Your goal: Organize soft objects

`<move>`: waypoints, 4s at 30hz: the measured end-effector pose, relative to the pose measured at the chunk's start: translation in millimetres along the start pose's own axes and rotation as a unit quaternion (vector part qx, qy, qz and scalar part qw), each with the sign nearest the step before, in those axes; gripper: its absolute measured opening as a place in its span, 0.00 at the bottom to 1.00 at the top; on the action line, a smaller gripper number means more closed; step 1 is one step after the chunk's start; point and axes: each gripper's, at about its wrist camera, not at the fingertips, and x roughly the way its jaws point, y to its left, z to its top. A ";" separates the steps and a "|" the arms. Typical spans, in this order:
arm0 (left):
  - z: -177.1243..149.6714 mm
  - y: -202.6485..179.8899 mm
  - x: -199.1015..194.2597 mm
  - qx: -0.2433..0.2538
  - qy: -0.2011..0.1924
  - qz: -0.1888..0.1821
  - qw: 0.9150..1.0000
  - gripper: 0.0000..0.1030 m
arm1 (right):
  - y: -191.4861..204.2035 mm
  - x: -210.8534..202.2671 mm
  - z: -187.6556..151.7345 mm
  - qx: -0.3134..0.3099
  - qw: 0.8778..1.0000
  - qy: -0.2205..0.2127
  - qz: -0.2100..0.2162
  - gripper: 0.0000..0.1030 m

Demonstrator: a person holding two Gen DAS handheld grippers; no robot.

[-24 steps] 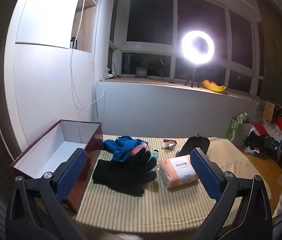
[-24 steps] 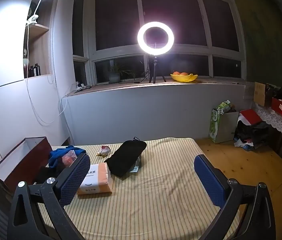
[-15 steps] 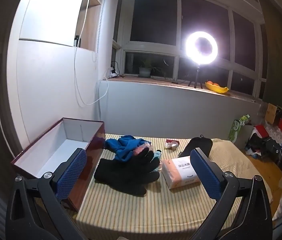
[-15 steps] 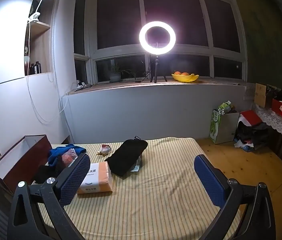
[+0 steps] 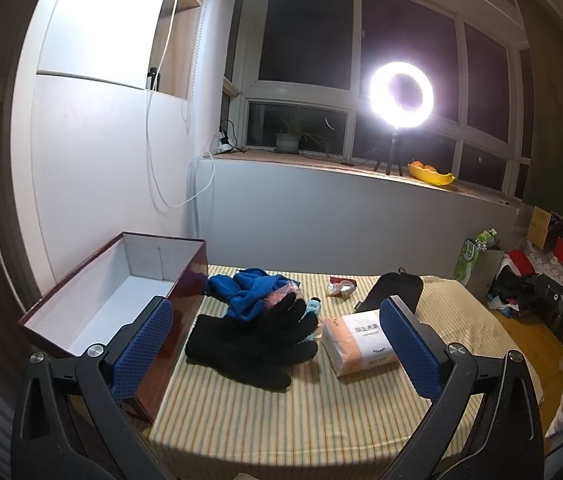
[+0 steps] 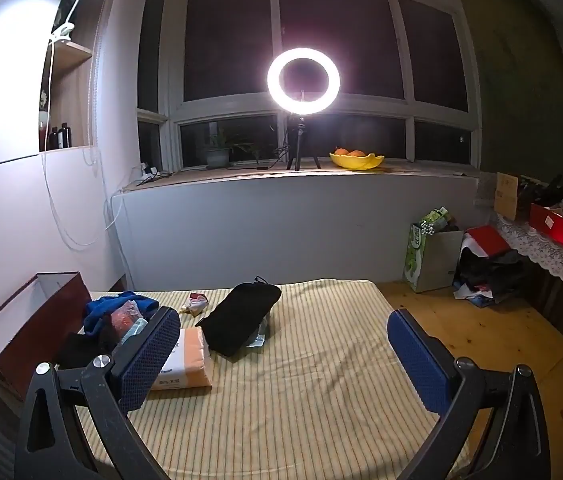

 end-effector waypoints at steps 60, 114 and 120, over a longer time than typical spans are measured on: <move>-7.6 -2.3 17.3 -0.004 0.037 -0.007 0.999 1.00 | 3.4 17.9 -10.2 -0.005 1.000 0.021 0.000 0.99; -64.6 -63.4 193.6 -0.034 0.278 -0.169 0.945 0.66 | 60.8 256.5 -51.7 0.058 0.872 0.383 0.300 0.55; -65.2 -65.0 201.0 -0.036 0.282 -0.170 0.944 0.64 | 65.6 260.8 -55.3 0.053 0.866 0.395 0.302 0.51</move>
